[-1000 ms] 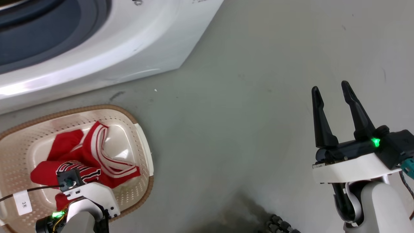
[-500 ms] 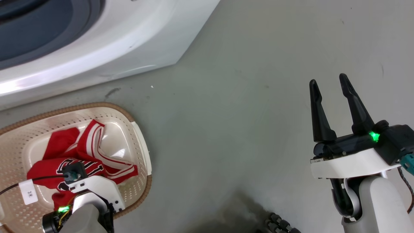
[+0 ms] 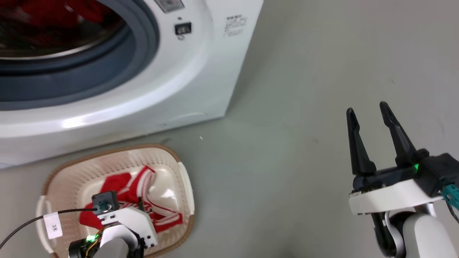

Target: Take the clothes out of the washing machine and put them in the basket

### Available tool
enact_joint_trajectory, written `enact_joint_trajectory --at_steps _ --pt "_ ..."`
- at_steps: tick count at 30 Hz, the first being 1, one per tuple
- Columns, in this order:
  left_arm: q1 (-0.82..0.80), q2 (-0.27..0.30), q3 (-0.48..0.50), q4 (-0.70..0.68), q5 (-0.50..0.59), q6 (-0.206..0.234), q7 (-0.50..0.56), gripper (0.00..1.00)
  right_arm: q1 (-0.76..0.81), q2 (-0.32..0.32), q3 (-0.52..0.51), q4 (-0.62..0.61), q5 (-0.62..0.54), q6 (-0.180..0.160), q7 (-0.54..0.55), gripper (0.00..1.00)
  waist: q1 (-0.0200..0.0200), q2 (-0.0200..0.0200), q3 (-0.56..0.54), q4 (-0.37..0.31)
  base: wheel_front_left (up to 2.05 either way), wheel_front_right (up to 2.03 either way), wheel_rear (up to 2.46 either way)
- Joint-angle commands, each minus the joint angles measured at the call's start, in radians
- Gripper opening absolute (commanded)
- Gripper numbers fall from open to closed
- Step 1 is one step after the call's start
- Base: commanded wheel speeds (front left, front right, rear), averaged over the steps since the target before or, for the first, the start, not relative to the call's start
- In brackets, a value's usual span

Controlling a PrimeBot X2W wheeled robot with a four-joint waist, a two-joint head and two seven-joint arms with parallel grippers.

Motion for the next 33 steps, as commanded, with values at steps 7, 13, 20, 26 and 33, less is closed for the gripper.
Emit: enact_joint_trajectory --at_steps 7,13,20,26,33 --pt "0.103 -0.013 0.024 -0.194 0.048 0.025 -0.005 1.00 0.068 0.000 0.001 -0.042 -0.041 -0.001 0.045 1.00 0.0000 0.0000 -0.147 0.081 0.00 0.00 0.00" --pt "0.164 -0.016 0.054 -0.378 0.102 0.040 -0.005 1.00 0.115 0.001 0.004 -0.072 -0.058 -0.001 0.075 1.00 0.0000 0.0000 -0.198 0.109 0.00 0.00 0.00" --pt "0.141 0.007 0.078 -0.542 0.152 0.036 -0.005 1.00 0.146 0.001 0.014 -0.097 -0.052 -0.001 0.100 1.00 0.0000 0.0000 -0.221 0.124 0.00 0.00 0.00" --pt "0.034 0.060 0.080 -0.569 0.167 0.021 0.015 1.00 0.131 0.001 0.029 -0.110 -0.036 -0.001 0.099 1.00 0.0000 0.0000 -0.183 0.097 0.00 0.00 0.00" --pt "-0.108 0.130 0.088 -0.552 0.170 0.012 0.099 1.00 0.101 0.001 0.039 -0.098 -0.008 -0.001 0.078 1.00 0.0000 0.0000 -0.102 0.032 0.00 0.00 0.00"
